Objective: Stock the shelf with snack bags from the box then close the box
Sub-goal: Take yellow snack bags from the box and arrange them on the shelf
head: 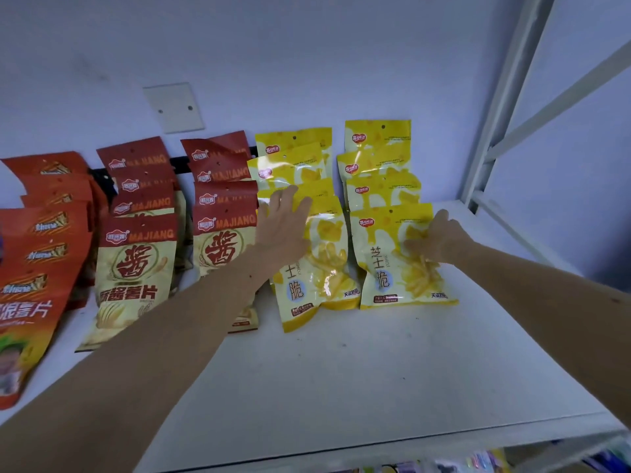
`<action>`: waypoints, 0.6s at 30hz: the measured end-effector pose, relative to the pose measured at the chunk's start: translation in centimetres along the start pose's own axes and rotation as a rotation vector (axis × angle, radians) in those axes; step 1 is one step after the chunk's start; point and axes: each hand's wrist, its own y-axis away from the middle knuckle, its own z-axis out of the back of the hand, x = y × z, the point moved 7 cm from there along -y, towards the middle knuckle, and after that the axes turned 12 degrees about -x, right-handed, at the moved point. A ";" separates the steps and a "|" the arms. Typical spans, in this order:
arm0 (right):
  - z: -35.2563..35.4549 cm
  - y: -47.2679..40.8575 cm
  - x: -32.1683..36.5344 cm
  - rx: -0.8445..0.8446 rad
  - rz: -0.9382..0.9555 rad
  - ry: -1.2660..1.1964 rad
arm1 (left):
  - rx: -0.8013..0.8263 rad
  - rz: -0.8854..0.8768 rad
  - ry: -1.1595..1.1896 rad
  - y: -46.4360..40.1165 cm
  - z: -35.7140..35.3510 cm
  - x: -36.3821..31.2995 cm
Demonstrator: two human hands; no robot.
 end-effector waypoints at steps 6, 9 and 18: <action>0.6 2.7 2.6 -0.011 0.433 0.238 | 0.173 -0.174 0.147 2.1 -0.2 -2.9; -0.4 4.9 2.5 0.056 0.637 0.428 | 0.324 -0.216 0.078 4.2 -1.2 -4.0; -2.9 6.3 0.9 0.042 0.737 0.569 | 0.408 -0.295 -0.024 6.5 -2.7 -4.7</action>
